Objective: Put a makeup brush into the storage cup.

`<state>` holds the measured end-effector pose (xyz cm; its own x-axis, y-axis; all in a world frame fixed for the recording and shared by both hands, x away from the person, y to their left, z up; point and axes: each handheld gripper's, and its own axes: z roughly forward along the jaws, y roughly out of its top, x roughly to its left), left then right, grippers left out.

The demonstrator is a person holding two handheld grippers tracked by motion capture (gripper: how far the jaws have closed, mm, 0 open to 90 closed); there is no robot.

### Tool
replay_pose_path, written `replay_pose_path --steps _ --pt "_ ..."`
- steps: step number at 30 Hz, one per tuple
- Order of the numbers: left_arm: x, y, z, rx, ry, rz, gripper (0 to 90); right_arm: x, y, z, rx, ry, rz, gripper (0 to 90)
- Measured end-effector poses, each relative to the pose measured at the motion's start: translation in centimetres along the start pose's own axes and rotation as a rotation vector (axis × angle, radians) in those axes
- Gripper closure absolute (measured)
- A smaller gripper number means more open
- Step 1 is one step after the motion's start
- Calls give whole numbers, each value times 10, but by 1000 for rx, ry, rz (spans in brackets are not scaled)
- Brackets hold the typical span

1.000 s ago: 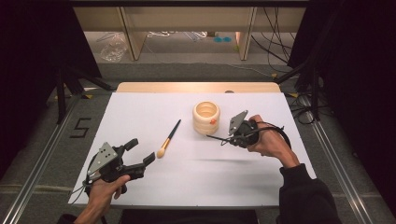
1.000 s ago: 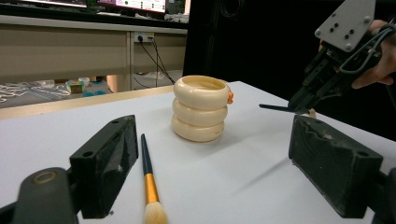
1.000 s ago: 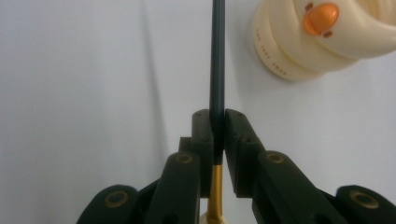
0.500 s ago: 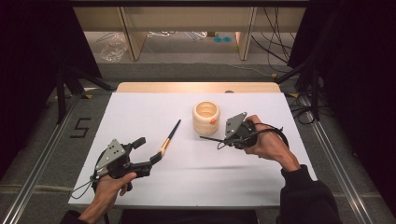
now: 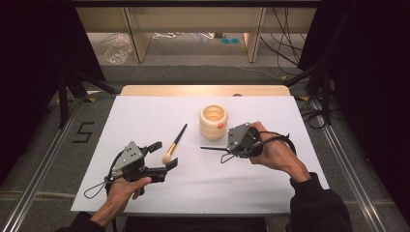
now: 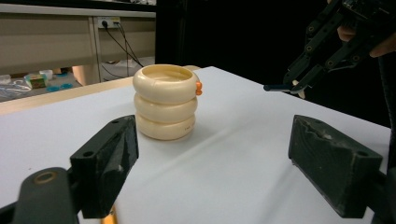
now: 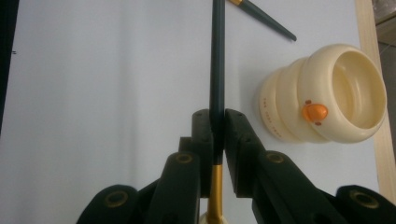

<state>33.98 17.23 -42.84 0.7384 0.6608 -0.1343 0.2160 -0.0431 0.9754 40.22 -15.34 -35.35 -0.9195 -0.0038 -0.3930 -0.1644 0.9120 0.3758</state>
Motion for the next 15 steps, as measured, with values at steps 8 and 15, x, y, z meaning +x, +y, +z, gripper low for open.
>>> replay_pose_path --steps 8,15 --pt "-9 5 10 -1 -50 26 163 6 10 -7 -10 -15 -31 835" --pt "-19 10 18 5 -87 65 169 7 17 -11 -43 -29 -96 836"
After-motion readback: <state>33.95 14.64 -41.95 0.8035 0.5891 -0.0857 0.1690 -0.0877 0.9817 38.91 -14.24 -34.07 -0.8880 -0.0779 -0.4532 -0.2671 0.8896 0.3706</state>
